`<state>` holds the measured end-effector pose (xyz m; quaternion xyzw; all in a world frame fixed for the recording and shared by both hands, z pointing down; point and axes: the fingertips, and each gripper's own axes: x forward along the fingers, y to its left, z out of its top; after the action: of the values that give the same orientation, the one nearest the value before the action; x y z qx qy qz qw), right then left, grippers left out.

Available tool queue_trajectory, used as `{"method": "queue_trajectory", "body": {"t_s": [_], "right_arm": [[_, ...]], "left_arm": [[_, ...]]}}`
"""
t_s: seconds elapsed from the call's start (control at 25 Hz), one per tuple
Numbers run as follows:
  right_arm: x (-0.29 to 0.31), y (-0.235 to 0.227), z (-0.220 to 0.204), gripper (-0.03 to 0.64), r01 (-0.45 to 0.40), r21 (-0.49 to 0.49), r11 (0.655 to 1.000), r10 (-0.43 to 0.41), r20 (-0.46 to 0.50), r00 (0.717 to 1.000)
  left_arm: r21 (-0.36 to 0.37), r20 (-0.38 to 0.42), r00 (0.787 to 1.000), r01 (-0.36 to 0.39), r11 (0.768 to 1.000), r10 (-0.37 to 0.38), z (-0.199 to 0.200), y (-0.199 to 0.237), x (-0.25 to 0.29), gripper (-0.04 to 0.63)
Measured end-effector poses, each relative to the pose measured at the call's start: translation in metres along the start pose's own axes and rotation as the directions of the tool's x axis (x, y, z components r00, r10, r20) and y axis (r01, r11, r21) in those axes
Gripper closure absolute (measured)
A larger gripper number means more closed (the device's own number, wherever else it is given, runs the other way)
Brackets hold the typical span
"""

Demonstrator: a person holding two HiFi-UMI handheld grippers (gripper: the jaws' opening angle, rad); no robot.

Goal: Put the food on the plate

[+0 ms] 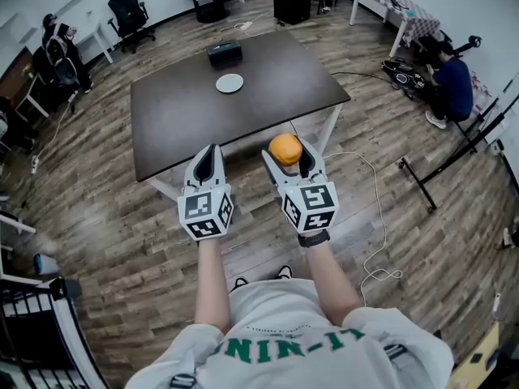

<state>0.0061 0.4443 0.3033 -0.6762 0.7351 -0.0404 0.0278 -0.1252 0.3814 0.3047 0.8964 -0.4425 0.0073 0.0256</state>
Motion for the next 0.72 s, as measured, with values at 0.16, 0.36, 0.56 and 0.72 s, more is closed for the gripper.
{"method": "queue_trajectory", "body": {"t_s": [0.16, 0.36, 0.56, 0.72], "right_arm": [[-0.006, -0.008, -0.007, 0.291, -0.029, 0.045, 0.999, 0.028, 0.020, 0.999], [0.004, -0.018, -0.021, 0.291, -0.052, 0.067, 0.996, 0.051, 0.007, 0.999], [0.035, -0.033, -0.037, 0.291, -0.048, 0.079, 0.996, 0.050, -0.028, 0.998], [0.083, -0.051, -0.047, 0.291, -0.037, 0.076, 0.996, 0.042, -0.061, 0.997]], "left_arm": [[0.047, 0.042, 0.999, 0.013, 0.999, -0.014, 0.005, -0.020, -0.001, 0.580], [0.041, 0.021, 1.000, -0.009, 0.999, 0.008, -0.007, -0.021, 0.015, 0.580], [0.019, 0.003, 1.000, -0.017, 1.000, 0.017, -0.024, -0.008, 0.050, 0.580], [0.002, -0.011, 1.000, -0.014, 1.000, 0.014, -0.033, 0.014, 0.104, 0.580]]}}
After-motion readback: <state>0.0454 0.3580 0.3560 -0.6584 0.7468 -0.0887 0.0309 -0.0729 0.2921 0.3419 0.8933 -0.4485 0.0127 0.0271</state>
